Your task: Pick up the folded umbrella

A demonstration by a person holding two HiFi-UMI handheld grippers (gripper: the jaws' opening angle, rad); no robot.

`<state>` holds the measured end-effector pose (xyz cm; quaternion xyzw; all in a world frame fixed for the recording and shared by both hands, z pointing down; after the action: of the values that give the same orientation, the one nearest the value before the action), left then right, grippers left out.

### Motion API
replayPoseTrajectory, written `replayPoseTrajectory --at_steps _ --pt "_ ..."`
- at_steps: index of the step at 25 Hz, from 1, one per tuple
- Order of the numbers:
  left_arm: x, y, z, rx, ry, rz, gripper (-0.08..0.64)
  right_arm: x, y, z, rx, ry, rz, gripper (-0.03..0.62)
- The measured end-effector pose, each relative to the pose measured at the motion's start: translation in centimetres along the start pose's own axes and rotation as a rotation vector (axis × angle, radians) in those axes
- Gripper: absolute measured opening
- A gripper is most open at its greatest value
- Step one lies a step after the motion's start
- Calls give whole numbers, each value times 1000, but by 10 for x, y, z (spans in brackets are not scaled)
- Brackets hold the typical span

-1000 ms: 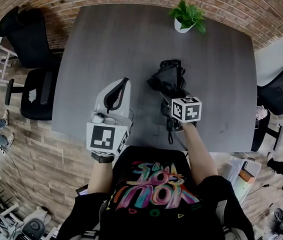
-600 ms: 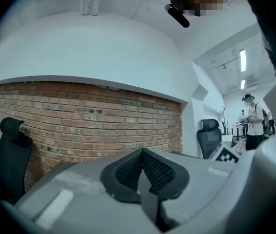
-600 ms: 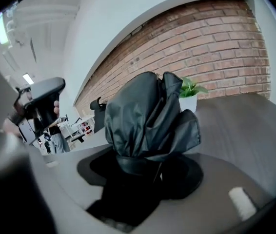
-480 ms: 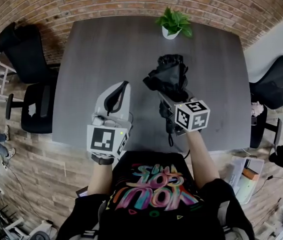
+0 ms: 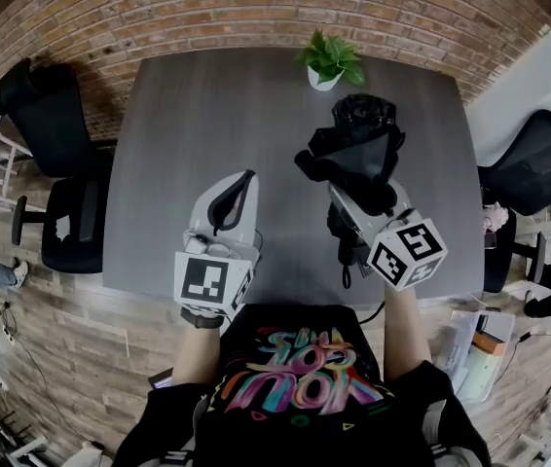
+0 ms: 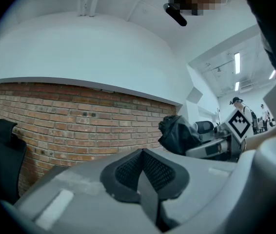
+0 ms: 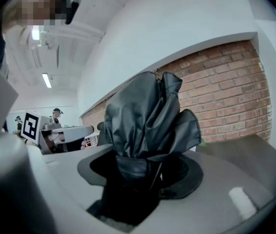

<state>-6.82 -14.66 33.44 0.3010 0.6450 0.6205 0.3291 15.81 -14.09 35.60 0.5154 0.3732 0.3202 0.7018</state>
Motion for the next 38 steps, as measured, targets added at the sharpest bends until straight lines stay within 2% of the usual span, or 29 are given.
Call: replayPoseTrajectory --at_steps 9,14,21,38 --pt "5 -2 0 4 3 4 0 56 -34 -8 98 78 147 255" --pt "5 -3 0 5 10 5 2 83 -37 -7 151 144 188 255" --pt "7 -5 -3 7 10 13 0 108 -39 -5 167 215 217 255" --pt "8 -5 -3 8 10 10 2 100 -30 -9 154 187 204 255"
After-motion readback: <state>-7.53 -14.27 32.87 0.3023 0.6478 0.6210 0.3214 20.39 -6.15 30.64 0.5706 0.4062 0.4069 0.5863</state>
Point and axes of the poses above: the fingertips, and each gripper's own axes: x backward along the fingers, z to its right, y out of its underside, the point moved 7 cm from there along x, backward along the fingers, and after that the axes turned 1 degree about x, right-handed, at the moved point
